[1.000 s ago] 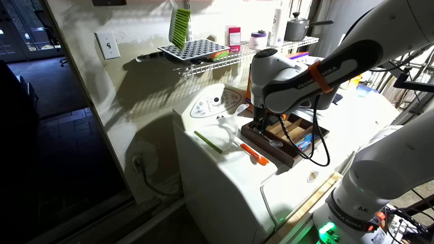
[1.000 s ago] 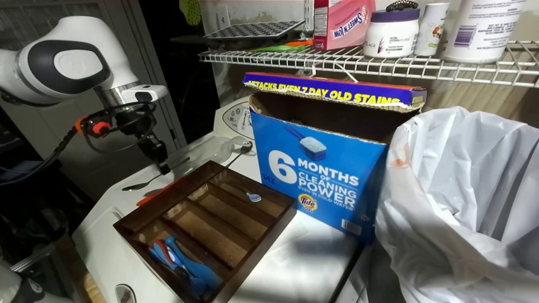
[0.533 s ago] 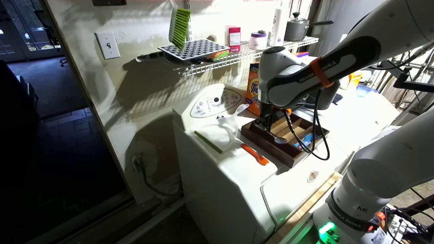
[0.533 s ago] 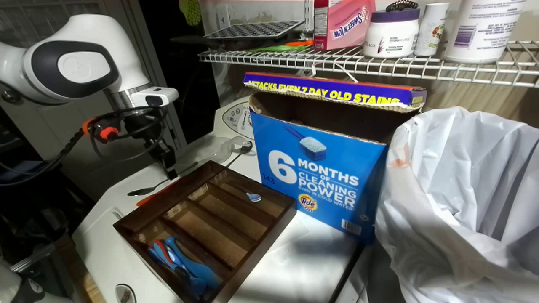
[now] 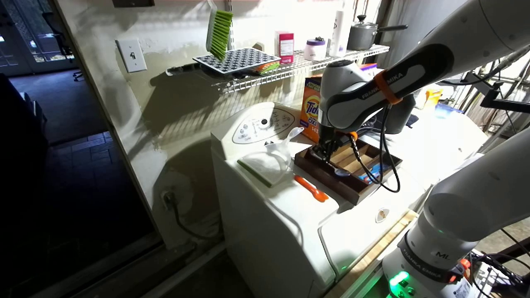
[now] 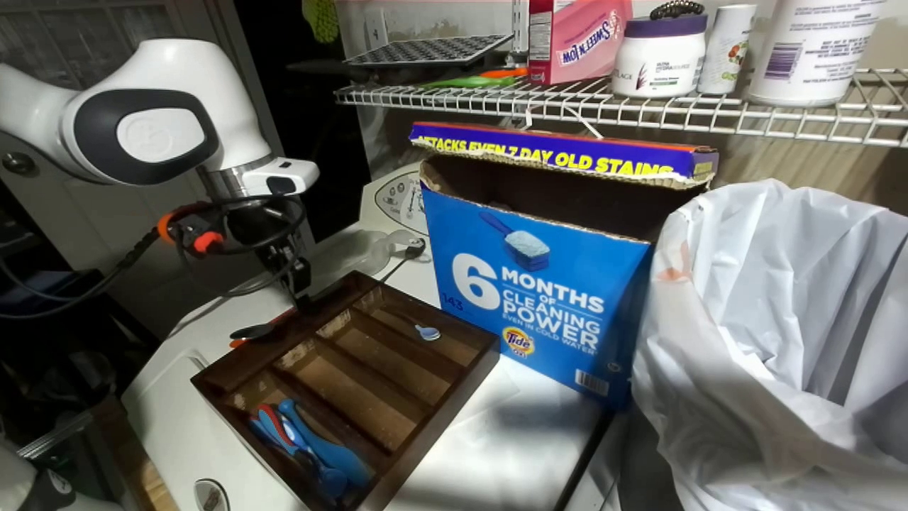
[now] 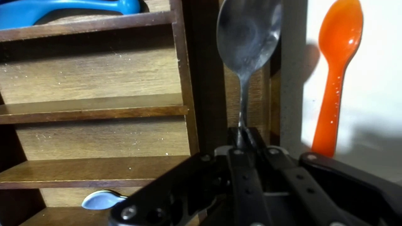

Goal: Put both the grey and orange spoons in the brown rack

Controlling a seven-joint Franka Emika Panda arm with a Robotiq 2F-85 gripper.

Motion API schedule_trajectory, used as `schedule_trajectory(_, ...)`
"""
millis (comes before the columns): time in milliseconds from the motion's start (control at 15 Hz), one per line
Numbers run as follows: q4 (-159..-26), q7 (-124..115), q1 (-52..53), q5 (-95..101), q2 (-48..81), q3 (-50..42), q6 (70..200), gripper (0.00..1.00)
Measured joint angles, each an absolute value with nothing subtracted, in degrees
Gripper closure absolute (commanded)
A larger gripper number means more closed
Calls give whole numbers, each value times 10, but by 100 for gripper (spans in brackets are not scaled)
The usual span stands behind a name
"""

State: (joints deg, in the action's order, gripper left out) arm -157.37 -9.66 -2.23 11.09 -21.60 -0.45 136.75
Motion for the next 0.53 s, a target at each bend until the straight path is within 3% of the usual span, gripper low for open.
schedule_trajectory(533,-1574,-43,-22,80,-168,-15,1403,98)
